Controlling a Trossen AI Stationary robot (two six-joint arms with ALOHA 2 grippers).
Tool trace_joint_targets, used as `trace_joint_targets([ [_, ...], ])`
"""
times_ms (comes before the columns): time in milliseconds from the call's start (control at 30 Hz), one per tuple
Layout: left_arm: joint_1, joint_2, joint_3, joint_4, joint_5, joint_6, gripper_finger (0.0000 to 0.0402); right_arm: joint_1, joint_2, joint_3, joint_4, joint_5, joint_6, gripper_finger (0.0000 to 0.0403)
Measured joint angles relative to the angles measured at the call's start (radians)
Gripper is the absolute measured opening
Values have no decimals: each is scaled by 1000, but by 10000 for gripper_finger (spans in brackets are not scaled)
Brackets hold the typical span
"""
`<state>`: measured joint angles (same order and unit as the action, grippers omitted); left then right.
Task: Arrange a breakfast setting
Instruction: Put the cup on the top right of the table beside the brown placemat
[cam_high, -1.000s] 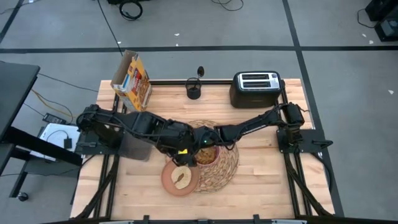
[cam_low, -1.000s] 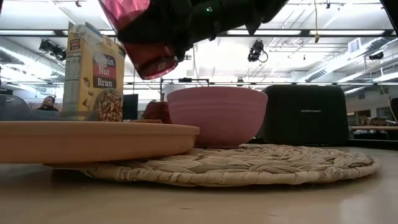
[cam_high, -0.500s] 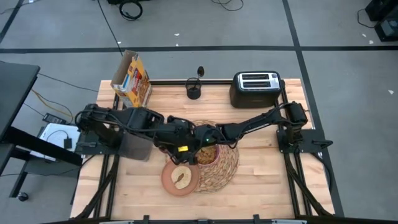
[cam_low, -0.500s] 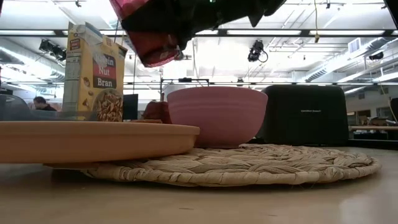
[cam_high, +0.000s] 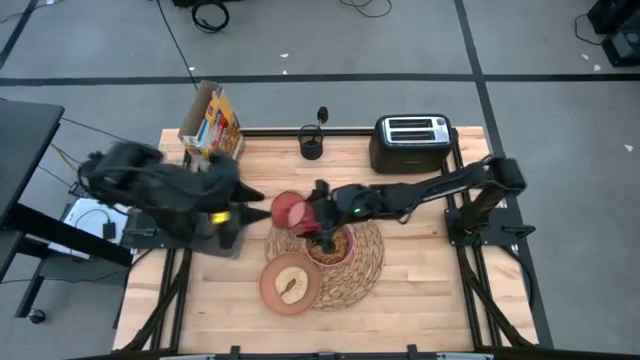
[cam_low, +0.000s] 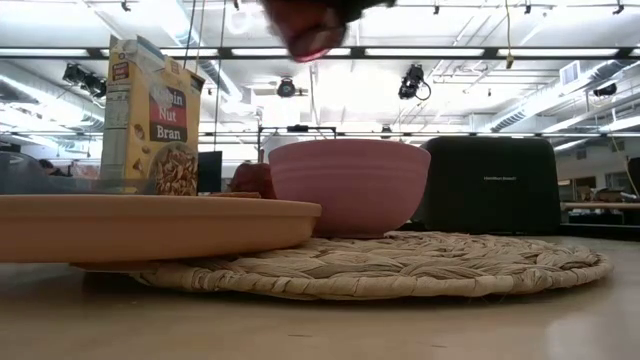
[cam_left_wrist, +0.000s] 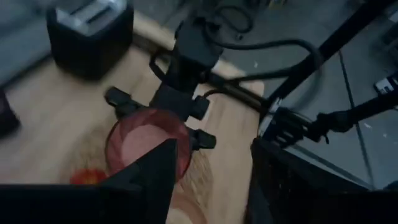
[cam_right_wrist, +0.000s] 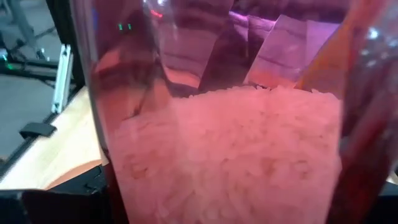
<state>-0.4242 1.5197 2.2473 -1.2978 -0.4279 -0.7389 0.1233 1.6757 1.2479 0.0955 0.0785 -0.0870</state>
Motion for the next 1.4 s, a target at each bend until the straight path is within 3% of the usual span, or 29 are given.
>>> trace_joint_targets([
  [100, -59, -51, -55, 71, -108, 92, 215, -10, -112, -111, 8, 38, 51, 339],
  [233, -76, -71, -129, 161, -152, 182, 215, -12, -272, -309, 53, 150, 94, 339],
  [400, -15, -59, -251, 330, -152, 282, 215, -24, -412, -574, 255, 266, 182, 339],
  [567, 76, -60, -393, 562, -150, 332, 215, -87, -424, -805, 506, 324, 226, 339],
  [867, 154, -58, -579, 737, -123, 248, 215, -276, -216, -1050, 1026, 291, 162, 339],
  [1100, 170, -59, -676, 868, -123, 241, 215, -332, 54, -1077, 1361, 208, 89, 339],
  [1200, 177, -59, -686, 844, -124, 199, 215, -356, 158, -1063, 1474, 208, 86, 339],
  [1400, 174, -59, -686, 830, -126, 173, 215, -381, 254, -1028, 1466, 208, 109, 339],
])
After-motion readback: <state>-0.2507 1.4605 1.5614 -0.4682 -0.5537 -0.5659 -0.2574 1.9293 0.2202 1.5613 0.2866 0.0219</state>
